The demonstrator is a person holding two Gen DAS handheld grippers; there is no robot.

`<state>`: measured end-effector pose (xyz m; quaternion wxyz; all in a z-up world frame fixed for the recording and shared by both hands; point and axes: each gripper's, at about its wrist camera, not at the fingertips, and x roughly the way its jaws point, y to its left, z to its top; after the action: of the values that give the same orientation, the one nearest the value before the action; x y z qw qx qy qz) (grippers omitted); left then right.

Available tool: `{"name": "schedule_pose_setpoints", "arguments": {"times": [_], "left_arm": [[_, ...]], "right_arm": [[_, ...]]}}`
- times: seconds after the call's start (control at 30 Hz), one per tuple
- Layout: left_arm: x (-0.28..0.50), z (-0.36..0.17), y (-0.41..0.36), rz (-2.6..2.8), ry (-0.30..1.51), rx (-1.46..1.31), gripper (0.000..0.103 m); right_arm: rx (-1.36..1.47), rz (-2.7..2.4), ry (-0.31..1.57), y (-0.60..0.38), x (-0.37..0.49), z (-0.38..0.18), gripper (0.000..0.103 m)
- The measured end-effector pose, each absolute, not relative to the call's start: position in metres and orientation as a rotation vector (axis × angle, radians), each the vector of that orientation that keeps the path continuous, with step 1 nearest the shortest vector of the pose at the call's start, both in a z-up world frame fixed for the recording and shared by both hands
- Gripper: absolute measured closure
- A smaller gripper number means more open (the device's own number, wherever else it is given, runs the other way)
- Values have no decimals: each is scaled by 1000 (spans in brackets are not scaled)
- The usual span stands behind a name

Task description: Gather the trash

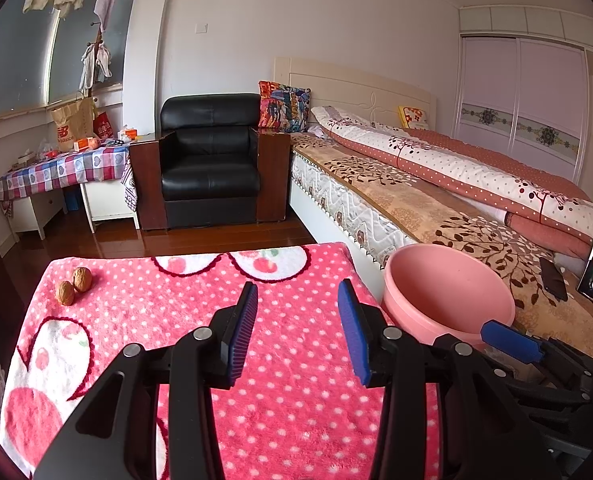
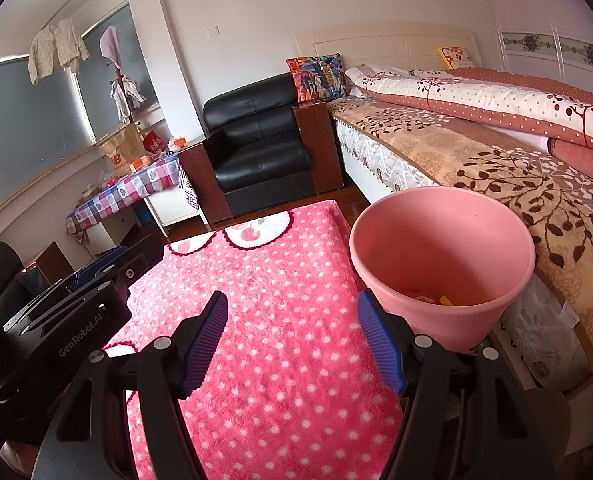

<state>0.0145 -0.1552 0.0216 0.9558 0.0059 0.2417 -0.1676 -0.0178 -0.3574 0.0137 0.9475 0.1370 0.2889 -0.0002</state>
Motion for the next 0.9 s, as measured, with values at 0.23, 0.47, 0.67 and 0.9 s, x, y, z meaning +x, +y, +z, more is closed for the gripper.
{"name": "schedule_pose_setpoints", "arguments": {"times": [0.23,0.47,0.67,0.9], "left_arm": [[15,21,-154,-343,492,15,61],[15,21,-155,-344,492,16,61],[15,21,-154,-342,492,16,61],[15,21,-153,-342,493,17,61]], "right_arm": [[279,-1,588,-357,-18,13,36],[278,0,588,-356,-18,13,36],[280,0,592,-356,-18,12,36],[279,1,592,-356,-18,12,36]]}}
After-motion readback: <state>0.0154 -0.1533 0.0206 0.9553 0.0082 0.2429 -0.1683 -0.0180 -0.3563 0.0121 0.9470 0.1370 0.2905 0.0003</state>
